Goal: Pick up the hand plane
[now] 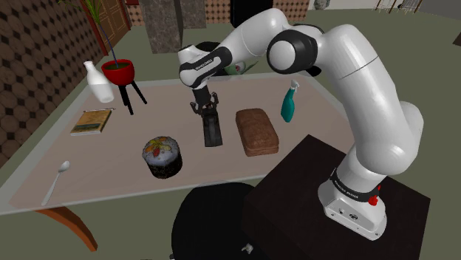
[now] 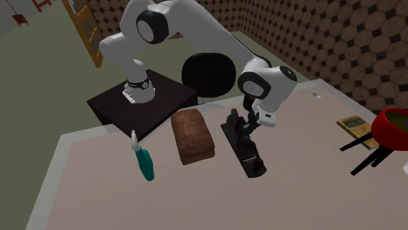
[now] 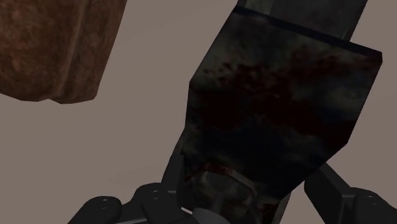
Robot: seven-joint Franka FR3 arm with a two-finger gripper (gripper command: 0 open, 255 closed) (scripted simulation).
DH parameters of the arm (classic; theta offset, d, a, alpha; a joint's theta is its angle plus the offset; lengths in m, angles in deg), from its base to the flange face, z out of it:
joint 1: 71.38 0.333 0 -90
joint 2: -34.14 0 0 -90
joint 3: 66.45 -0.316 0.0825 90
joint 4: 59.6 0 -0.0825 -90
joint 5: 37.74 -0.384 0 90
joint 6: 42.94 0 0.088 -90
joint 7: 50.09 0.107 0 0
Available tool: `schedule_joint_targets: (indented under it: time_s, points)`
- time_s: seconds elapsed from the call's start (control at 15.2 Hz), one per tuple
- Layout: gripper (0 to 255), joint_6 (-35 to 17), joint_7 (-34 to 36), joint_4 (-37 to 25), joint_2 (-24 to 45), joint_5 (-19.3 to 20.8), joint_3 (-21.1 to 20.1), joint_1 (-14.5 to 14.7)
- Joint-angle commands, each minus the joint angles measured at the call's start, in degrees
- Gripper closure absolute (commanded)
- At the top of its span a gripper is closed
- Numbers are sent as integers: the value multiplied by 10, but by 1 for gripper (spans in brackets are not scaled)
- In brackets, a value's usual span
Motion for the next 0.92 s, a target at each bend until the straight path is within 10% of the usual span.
schedule_joint_targets:
  time_s: [0.0, 0.86]
  points:
    - [255, 0, 0, 1, 0, 0, 0, 0]
    - [255, 41, -4, -10, -30, -3, -2, 0]
